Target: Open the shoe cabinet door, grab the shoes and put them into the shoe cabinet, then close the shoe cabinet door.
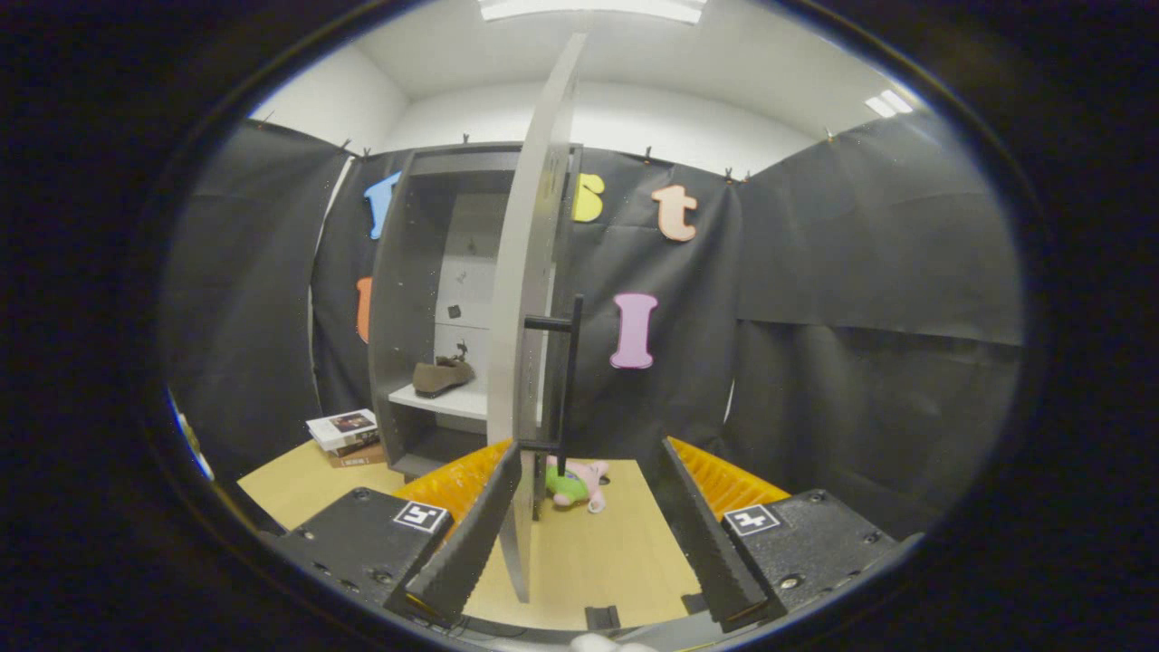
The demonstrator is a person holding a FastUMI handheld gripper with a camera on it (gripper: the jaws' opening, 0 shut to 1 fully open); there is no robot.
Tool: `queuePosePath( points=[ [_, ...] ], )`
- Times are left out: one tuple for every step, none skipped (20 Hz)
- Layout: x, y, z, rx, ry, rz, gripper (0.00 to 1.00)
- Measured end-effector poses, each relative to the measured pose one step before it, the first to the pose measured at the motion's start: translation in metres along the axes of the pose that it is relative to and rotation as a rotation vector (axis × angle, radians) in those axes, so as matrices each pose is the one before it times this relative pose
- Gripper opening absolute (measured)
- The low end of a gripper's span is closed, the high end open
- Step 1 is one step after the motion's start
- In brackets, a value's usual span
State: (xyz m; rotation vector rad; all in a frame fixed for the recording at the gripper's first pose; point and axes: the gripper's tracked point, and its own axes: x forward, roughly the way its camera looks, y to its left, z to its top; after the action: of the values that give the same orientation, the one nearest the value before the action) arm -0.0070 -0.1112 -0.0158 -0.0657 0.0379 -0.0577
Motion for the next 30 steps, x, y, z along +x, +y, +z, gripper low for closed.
queuePosePath(
  points=[
    [-0.00653,0.01006,-0.00707,0.01184,0.01369,0.00305,0.97],
    [-0.00718,0.01698,-0.00955,0.00801,0.01127,0.01361,0.97],
    [-0.00341,0.01630,-0.00906,-0.00531,0.01098,0.01531,0.97],
    [-0.00160,0.01356,-0.01031,0.00071,0.01436,0.01369,0.97],
    [-0.00012,0.01899,-0.01189,0.01168,0.01975,0.02836,0.97],
    [0.00180,0.02249,-0.01328,0.01307,0.02982,0.04302,0.96],
    [0.00604,0.01656,-0.01126,0.02617,0.01587,0.02632,0.96],
    [0.00786,0.01507,-0.01011,0.01902,0.00631,0.02249,0.97],
    [0.00980,0.01316,-0.01315,0.01101,0.02717,0.01405,0.96],
    [0.01039,0.01462,-0.02037,0.00496,0.02803,0.02787,0.97],
    [0.01338,0.01839,-0.01824,-0.00061,0.03683,0.02841,0.97],
    [0.01478,0.01191,-0.01431,-0.00093,0.02552,0.01630,0.96],
    [0.01631,0.00974,-0.01453,0.00582,0.03702,0.01177,0.96],
    [0.01562,0.00940,-0.01385,0.00529,0.02437,0.01529,0.96],
    [0.01964,0.00915,-0.01533,0.00311,0.03522,0.01412,0.97],
    [0.01766,0.00596,-0.01139,0.00779,0.02714,0.01100,0.96],
    [0.02004,0.00497,-0.01082,0.01184,0.03647,0.00813,0.96],
    [0.02056,0.00324,-0.01024,0.01189,0.02651,0.00674,0.96],
    [0.02025,0.00030,-0.01134,0.01625,0.04569,0.00135,0.96],
    [0.01798,0.00195,-0.00792,0.01525,0.03176,0.00698,0.96],
    [0.01960,-0.00134,-0.00810,0.00913,0.03254,-0.00376,0.95],
    [0.01703,-0.00223,-0.00659,0.00388,0.03110,-0.00431,0.95],
    [0.01727,-0.00339,-0.00496,0.00306,0.02050,-0.00748,0.94],
    [0.01601,-0.00410,-0.00440,-0.00066,0.01965,-0.01481,0.94],
    [0.01526,-0.00413,-0.00596,-0.00014,0.02653,-0.01424,0.94],
    [0.01461,-0.00242,-0.00598,0.00812,0.02794,-0.00642,0.94],
    [0.01592,-0.00393,-0.00319,0.01136,0.02719,-0.00846,0.94],
    [0.01335,-0.00329,-0.00137,0.01172,0.02306,-0.00904,0.94],
    [0.01111,-0.00230,-0.00031,0.01656,0.01231,-0.00960,0.94],
    [0.01030,-0.00356,0.00222,0.01491,0.00901,-0.01025,0.94]
  ],
)
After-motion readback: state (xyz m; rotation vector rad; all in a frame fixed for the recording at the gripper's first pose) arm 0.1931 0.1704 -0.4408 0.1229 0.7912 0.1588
